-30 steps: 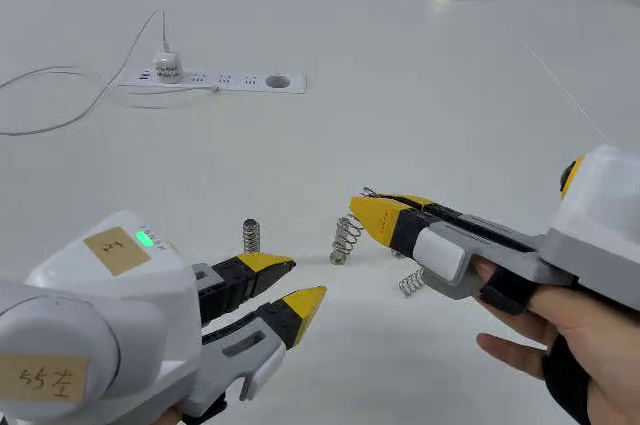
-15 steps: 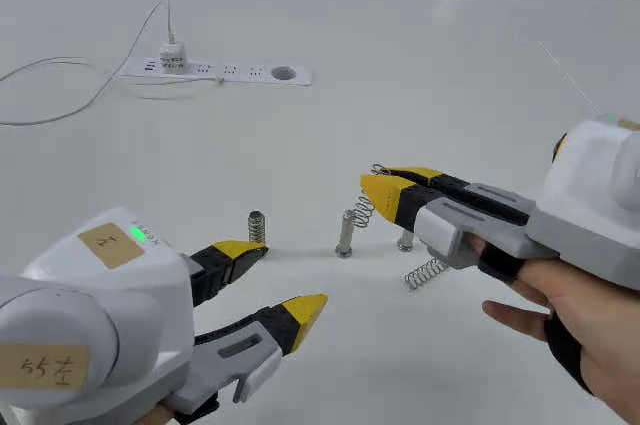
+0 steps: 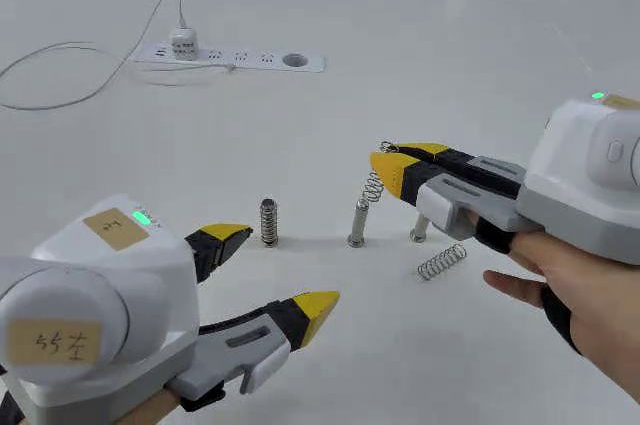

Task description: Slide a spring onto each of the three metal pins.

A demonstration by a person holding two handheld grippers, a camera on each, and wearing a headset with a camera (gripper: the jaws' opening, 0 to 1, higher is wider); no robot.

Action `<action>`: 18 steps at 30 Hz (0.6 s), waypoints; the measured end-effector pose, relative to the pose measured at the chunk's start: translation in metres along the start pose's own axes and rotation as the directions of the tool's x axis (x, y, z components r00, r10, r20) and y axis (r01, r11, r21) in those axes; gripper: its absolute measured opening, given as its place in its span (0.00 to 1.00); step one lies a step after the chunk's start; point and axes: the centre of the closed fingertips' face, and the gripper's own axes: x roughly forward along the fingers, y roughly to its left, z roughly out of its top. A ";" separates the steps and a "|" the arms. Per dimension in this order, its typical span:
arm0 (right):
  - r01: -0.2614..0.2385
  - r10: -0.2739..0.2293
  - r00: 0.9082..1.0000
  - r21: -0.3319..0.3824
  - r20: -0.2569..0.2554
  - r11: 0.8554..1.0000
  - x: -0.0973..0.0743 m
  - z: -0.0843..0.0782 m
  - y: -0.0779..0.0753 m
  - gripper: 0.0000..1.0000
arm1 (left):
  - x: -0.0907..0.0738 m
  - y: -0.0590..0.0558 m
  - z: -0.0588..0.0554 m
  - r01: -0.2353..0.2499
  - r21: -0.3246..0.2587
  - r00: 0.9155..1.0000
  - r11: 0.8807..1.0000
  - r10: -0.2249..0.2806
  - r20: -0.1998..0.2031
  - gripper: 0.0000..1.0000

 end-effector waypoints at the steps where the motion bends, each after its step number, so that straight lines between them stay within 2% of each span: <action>1: 0.001 -0.001 1.000 -0.002 0.000 1.000 0.001 0.000 0.000 0.11 | 0.000 0.001 0.000 -0.002 -0.003 1.000 1.000 0.002 0.000 0.60; 10: 0.019 -0.020 0.999 -0.043 -0.027 0.999 0.009 -0.011 -0.005 0.11 | 0.001 0.005 -0.005 -0.017 -0.024 1.000 1.000 0.016 -0.011 0.73; 13: 0.013 -0.013 1.000 -0.027 -0.025 1.000 0.010 -0.011 -0.005 0.11 | 0.001 0.005 -0.006 -0.021 -0.028 1.000 0.999 0.021 -0.015 0.75; 18: 0.020 -0.022 0.999 -0.060 -0.038 0.998 0.012 -0.015 -0.007 0.11 | 0.002 0.006 -0.006 -0.025 -0.031 1.000 0.999 0.025 -0.016 0.77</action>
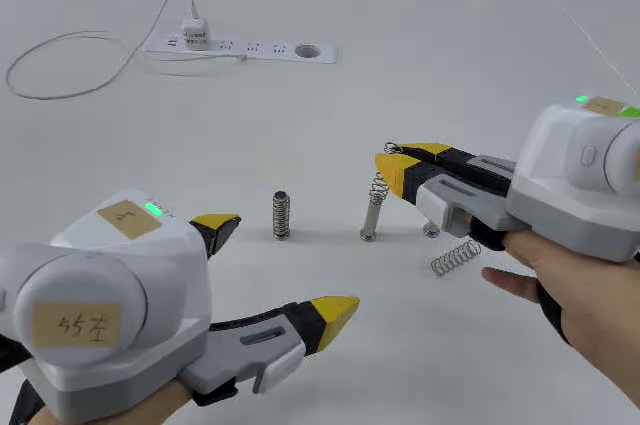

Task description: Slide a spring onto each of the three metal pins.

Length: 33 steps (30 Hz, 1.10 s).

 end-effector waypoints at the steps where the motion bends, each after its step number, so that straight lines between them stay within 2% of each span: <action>1: 0.001 -0.001 1.000 -0.007 -0.004 1.000 0.000 -0.001 0.000 0.11 | 0.000 0.000 0.000 -0.002 0.000 1.000 1.000 0.002 -0.001 0.77; 7: 0.006 -0.008 1.000 -0.075 -0.019 0.997 0.001 -0.009 0.003 0.11 | 0.000 0.001 -0.001 -0.003 0.000 1.000 1.000 0.003 -0.006 0.77; 14: 0.024 -0.024 1.000 -0.098 -0.004 0.995 0.001 -0.010 0.005 0.12 | 0.001 0.002 -0.005 -0.007 0.011 1.000 1.000 0.007 -0.023 0.75; 21: 0.030 -0.031 0.999 -0.157 -0.010 0.987 0.000 -0.012 0.009 0.12 | 0.000 0.003 -0.005 -0.012 0.010 1.000 1.000 0.012 -0.024 0.75; 25: 0.038 -0.045 0.999 -0.194 -0.029 0.980 0.000 -0.017 0.010 0.12 | 0.000 0.003 -0.005 -0.011 0.011 1.000 1.000 0.012 -0.022 0.74; 33: 0.044 -0.057 0.997 -0.210 -0.056 0.977 0.001 -0.027 0.011 0.12 | -0.001 0.003 -0.004 -0.013 0.009 1.000 1.000 0.013 -0.021 0.74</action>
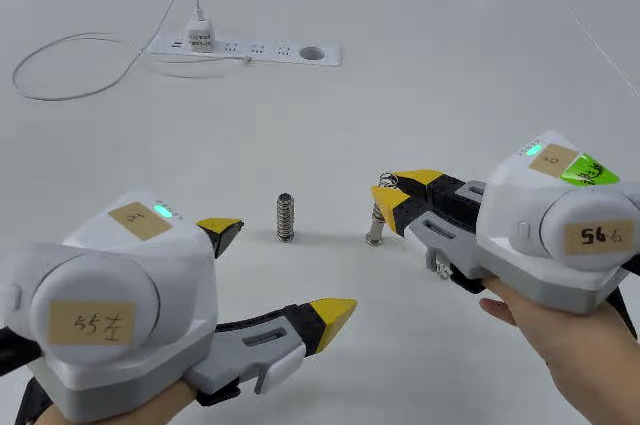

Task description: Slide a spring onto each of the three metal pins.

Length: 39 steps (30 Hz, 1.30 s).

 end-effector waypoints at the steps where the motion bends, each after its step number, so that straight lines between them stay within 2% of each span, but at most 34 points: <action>1: 0.000 0.000 1.000 0.000 -0.002 1.000 0.000 -0.001 0.000 0.12 | 0.000 0.000 0.000 -0.001 0.000 1.000 1.000 0.001 0.000 0.74; 19: 0.000 0.005 0.998 0.084 -0.065 0.996 0.005 -0.023 0.002 0.11 | 0.000 0.001 -0.001 0.000 0.002 1.000 1.000 0.000 -0.007 0.72; 30: -0.005 0.012 0.997 0.091 -0.081 0.996 0.005 -0.031 0.005 0.11 | -0.001 0.001 -0.001 -0.006 -0.004 1.000 1.000 0.006 -0.008 0.71; 39: -0.008 0.017 0.997 0.113 -0.080 0.994 0.006 -0.031 0.004 0.12 | 0.000 -0.001 -0.003 -0.001 0.004 1.000 1.000 0.001 -0.014 0.70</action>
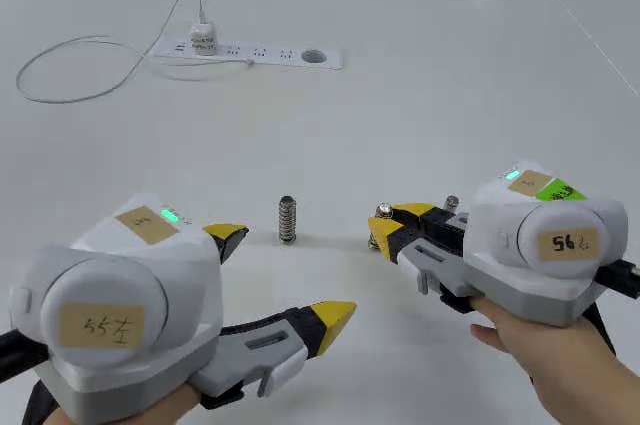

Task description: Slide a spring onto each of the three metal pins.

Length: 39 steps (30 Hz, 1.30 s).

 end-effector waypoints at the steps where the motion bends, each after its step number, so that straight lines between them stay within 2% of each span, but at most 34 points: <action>1: 0.001 -0.001 1.000 -0.002 -0.002 1.000 0.000 0.000 0.000 0.12 | 0.000 0.000 0.000 -0.001 0.000 1.000 1.000 0.001 0.000 0.70; 7: -0.001 0.001 1.000 0.007 0.007 1.000 -0.007 0.004 -0.001 0.14 | 0.000 -0.001 0.001 0.003 0.009 1.000 1.000 -0.003 0.002 0.70; 19: -0.005 0.003 0.999 0.054 0.032 0.999 -0.027 0.019 -0.004 0.26 | 0.002 -0.010 0.007 0.023 0.038 1.000 0.999 -0.024 0.010 0.69; 24: 0.008 -0.011 0.999 0.069 0.042 0.998 -0.039 0.024 -0.009 0.30 | 0.005 -0.019 0.011 0.053 0.055 0.998 0.997 -0.054 0.014 0.67; 26: 0.013 -0.017 0.999 0.115 0.037 0.993 -0.043 0.024 -0.013 0.33 | 0.006 -0.023 0.013 0.066 0.062 0.998 0.996 -0.067 0.018 0.67; 39: 0.060 -0.065 0.997 0.144 0.029 0.988 -0.066 0.015 -0.040 0.38 | 0.022 -0.047 0.019 0.140 0.101 0.990 0.985 -0.141 0.011 0.62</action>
